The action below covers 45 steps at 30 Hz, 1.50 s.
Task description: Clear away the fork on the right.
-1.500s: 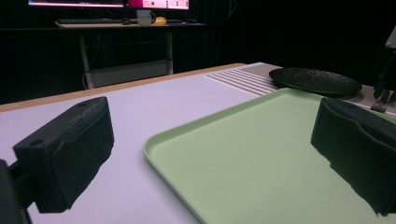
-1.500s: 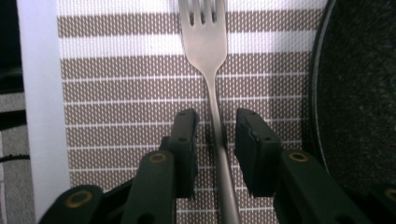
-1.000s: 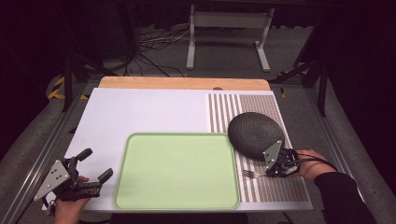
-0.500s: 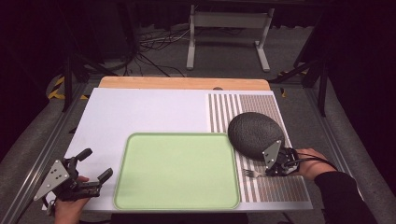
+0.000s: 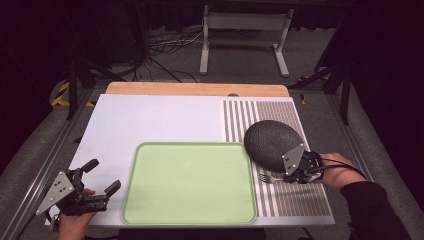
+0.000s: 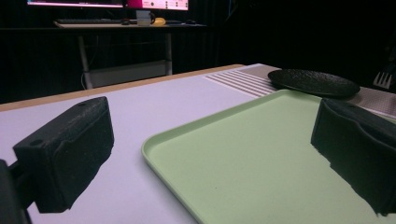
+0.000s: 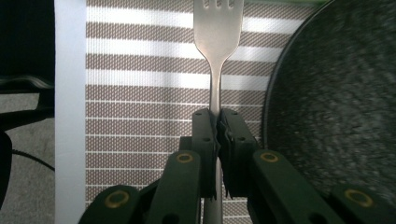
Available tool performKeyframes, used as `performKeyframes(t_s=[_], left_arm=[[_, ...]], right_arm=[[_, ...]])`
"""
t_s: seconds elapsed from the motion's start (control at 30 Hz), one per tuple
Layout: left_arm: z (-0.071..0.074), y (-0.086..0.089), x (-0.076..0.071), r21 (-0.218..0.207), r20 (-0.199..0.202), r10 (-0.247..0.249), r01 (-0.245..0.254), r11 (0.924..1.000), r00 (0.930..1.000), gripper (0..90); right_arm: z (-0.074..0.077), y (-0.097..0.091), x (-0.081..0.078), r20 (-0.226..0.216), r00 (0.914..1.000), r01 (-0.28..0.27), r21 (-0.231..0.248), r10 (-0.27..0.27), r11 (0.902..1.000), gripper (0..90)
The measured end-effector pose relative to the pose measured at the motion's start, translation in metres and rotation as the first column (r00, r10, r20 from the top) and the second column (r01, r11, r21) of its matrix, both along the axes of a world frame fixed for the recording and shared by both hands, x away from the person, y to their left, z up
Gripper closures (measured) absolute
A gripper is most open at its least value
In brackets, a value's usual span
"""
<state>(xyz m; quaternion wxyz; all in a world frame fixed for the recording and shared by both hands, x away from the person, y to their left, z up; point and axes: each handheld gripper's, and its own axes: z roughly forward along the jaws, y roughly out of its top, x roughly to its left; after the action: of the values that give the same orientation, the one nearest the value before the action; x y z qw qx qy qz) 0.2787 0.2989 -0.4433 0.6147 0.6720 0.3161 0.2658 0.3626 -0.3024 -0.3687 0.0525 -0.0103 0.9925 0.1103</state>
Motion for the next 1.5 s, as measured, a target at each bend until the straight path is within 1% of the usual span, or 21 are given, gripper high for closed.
performKeyframes(t_s=[0.1,0.13,0.17,0.27,0.37,0.4,0.53,0.63,0.73,0.77,0.87,0.9,0.93,1.0,1.07,1.17,1.23,1.3,1.37,1.47,1.5], left_arm=[[0.0,0.0,0.0,0.0,-0.002,0.0,0.0,1.0,1.0,0.0],[0.0,0.0,0.0,0.0,-0.002,0.0,0.0,1.0,1.0,0.0],[0.0,0.0,0.0,0.0,-0.001,0.0,0.0,1.0,1.0,0.0],[0.0,0.0,0.0,0.0,-0.001,0.001,-0.001,1.0,1.0,0.0],[0.0,0.0,0.0,0.001,0.0,0.002,-0.002,1.0,1.0,0.0],[0.0,0.0,0.0,0.001,0.0,0.001,-0.001,1.0,1.0,0.0],[0.0,0.0,0.0,0.001,-0.003,-0.002,0.002,1.0,1.0,0.0],[0.0,0.0,0.0,0.001,-0.001,-0.002,0.002,1.0,1.0,0.0],[0.0,0.0,0.0,0.0,-0.002,-0.004,0.004,1.0,1.0,0.0],[0.0,0.0,0.0,-0.001,-0.001,-0.003,0.003,1.0,1.0,0.0],[0.0,0.0,0.0,-0.001,-0.001,-0.003,0.003,1.0,1.0,0.0],[0.0,0.0,0.0,-0.001,-0.001,-0.004,0.004,1.0,1.0,0.0],[0.0,0.0,0.0,-0.001,0.001,-0.004,0.004,1.0,1.0,0.0],[0.0,0.0,0.0,-0.002,0.0,-0.003,0.003,1.0,1.0,0.0],[0.0,0.0,0.0,-0.001,0.0,-0.004,0.004,1.0,1.0,0.0],[0.0,0.0,0.0,-0.001,0.0,-0.004,0.004,1.0,1.0,0.0],[0.001,0.0,0.0,-0.001,0.0,-0.005,0.005,1.0,1.0,0.0],[0.001,0.0,-0.001,-0.001,-0.001,-0.006,0.006,1.0,1.0,0.0],[0.001,0.0,-0.001,-0.002,0.001,-0.006,0.006,1.0,1.0,0.0],[0.001,0.0,-0.001,-0.002,0.001,-0.006,0.006,1.0,1.0,0.0],[0.001,0.0,-0.001,-0.002,0.001,-0.006,0.006,1.0,1.0,0.0]], right_arm=[[0.009,0.002,0.0,0.015,0.9997,0.021,0.012,-0.021,0.9997,85.1],[0.011,0.002,0.0,0.023,0.9995,0.021,0.023,-0.022,0.9995,85.0],[0.014,0.003,0.0,0.032,0.9988,0.037,0.031,-0.038,0.9988,85.0],[0.02,0.005,0.0,0.04,0.9978,0.052,0.057,-0.054,0.997,85.0],[0.023,0.008,0.0,0.042,0.9973,0.057,0.074,-0.06,0.9956,85.0],[0.025,0.01,0.0,0.038,0.9968,0.067,0.082,-0.07,0.9944,85.0],[0.027,0.018,0.001,0.028,0.9922,0.119,0.082,-0.122,0.9895,85.0],[0.03,0.026,0.001,0.012,0.9858,0.166,0.1,-0.168,0.9811,85.0],[0.033,0.034,0.002,0.007,0.9815,0.189,0.135,-0.192,0.9726,85.0],[0.033,0.036,0.002,0.007,0.9789,0.201,0.139,-0.204,0.9696,85.0],[0.034,0.043,0.004,0.008,0.9763,0.213,0.144,-0.216,0.9664,85.0],[0.034,0.046,0.004,0.004,0.9727,0.229,0.146,-0.232,0.9625,85.0],[0.035,0.049,0.004,0.007,0.9716,0.232,0.154,-0.236,0.9604,85.0],[0.035,0.055,0.005,0.003,0.9676,0.249,0.158,-0.253,0.9556,85.0],[0.034,0.061,0.005,0.006,0.9619,0.27,0.143,-0.273,0.9523,85.0],[0.033,0.07,0.005,-0.001,0.9573,0.286,0.143,-0.289,0.9474,85.0],[0.033,0.075,0.006,-0.008,0.9502,0.309,0.151,-0.312,0.9389,85.0],[0.032,0.08,0.007,-0.016,0.9473,0.318,0.159,-0.32,0.9345,85.0],[0.031,0.085,0.006,-0.01,0.9432,0.329,0.162,-0.332,0.9303,84.9],[0.029,0.092,0.007,-0.021,0.9391,0.342,0.164,-0.343,0.9253,84.9],[0.029,0.095,0.007,-0.027,0.9363,0.35,0.164,-0.35,0.9223,84.9]])
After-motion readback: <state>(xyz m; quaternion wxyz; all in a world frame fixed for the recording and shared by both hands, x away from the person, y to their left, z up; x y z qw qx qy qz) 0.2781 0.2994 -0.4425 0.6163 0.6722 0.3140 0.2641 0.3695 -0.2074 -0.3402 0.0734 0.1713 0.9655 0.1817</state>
